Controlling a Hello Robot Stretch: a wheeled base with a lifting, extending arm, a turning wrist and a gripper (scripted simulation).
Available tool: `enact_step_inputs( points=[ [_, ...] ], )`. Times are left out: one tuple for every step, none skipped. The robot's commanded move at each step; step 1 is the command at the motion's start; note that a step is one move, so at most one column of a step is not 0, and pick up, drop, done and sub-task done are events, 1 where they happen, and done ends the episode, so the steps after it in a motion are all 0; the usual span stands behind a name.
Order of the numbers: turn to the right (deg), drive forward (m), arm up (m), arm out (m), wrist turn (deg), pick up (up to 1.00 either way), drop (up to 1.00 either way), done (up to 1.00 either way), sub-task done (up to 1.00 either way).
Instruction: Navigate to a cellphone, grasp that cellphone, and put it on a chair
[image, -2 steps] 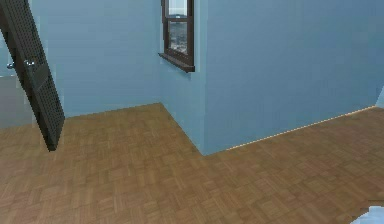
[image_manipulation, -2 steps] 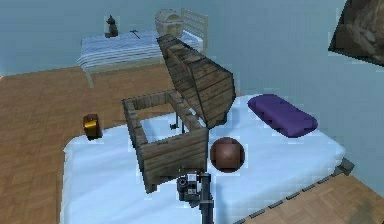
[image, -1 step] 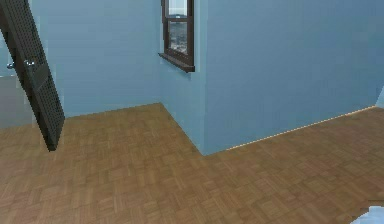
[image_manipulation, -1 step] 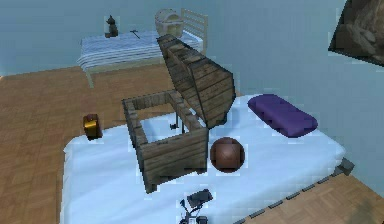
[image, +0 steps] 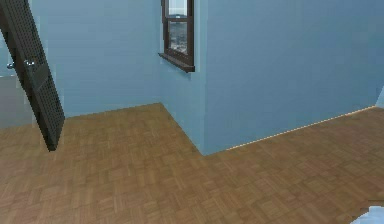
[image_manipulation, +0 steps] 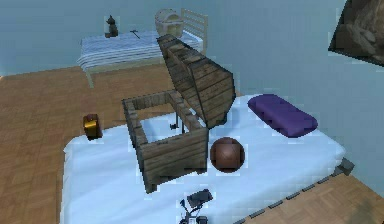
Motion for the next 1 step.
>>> enact_step_inputs(
  points=[
    [0.0,0.0,0.1,0.0,0.0,0.0,0.0,0.0,0.0]
  ],
)
